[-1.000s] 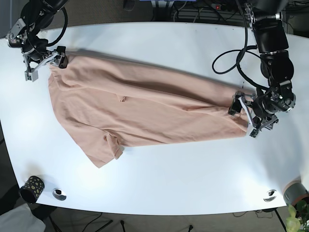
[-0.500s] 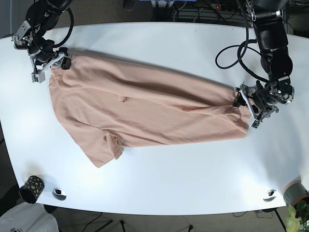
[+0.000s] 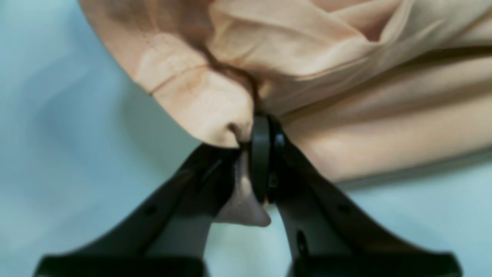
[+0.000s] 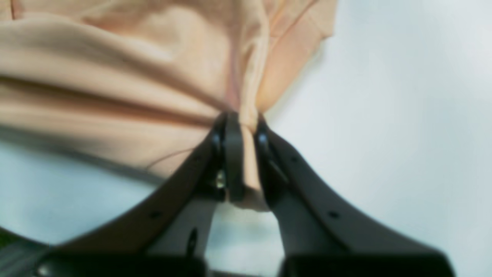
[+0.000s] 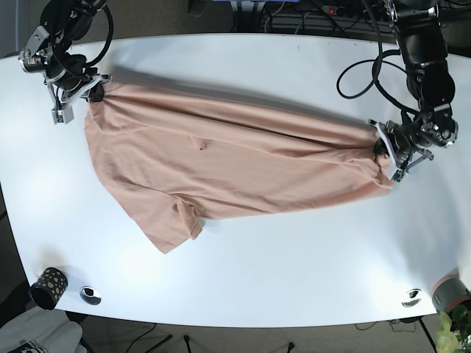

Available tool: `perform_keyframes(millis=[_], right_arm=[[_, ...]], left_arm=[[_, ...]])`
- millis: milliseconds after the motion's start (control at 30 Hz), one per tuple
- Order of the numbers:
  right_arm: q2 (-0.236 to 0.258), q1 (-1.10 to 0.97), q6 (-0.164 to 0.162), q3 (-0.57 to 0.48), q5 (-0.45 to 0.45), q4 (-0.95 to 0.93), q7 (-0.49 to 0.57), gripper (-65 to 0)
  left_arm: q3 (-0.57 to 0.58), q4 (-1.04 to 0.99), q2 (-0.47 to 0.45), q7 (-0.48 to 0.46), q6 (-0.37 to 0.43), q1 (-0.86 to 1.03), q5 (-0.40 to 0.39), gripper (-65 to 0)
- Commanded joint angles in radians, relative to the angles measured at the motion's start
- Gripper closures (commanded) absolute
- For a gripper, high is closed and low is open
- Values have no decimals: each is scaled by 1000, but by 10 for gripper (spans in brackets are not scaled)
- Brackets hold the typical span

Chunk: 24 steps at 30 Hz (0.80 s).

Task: Fold the T-shirt properly
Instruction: 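Lift the shirt edge with both grippers and drag it away from the hem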

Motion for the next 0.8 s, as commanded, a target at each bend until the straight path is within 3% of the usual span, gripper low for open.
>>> perform_keyframes(millis=[0,233,433,533,667,767], right_arm=[[18,-23,1,-12,1,71,15,0],[-10,-101,1,-14,1,168,-10,0],[-31,-145,1,-17,1,236,-102,0],[-42,-162,1,-17,1,246,-108,-3],[-43,-164,1,-17,1,243,-108,-155],[-43,-161,1,-15,1,243,-106,-331]], left_arm=[[-56,91,-47,52,9,61,44,-3],[-153,252,-61,176,9,203,48,-4],[-223,332,-61,196,9,305,51,-13],[-232,363,-61,196,9,348,49,-93],[-232,389,-59,196,9,378,46,-278],[-232,405,-56,197,9,387,44,-406]])
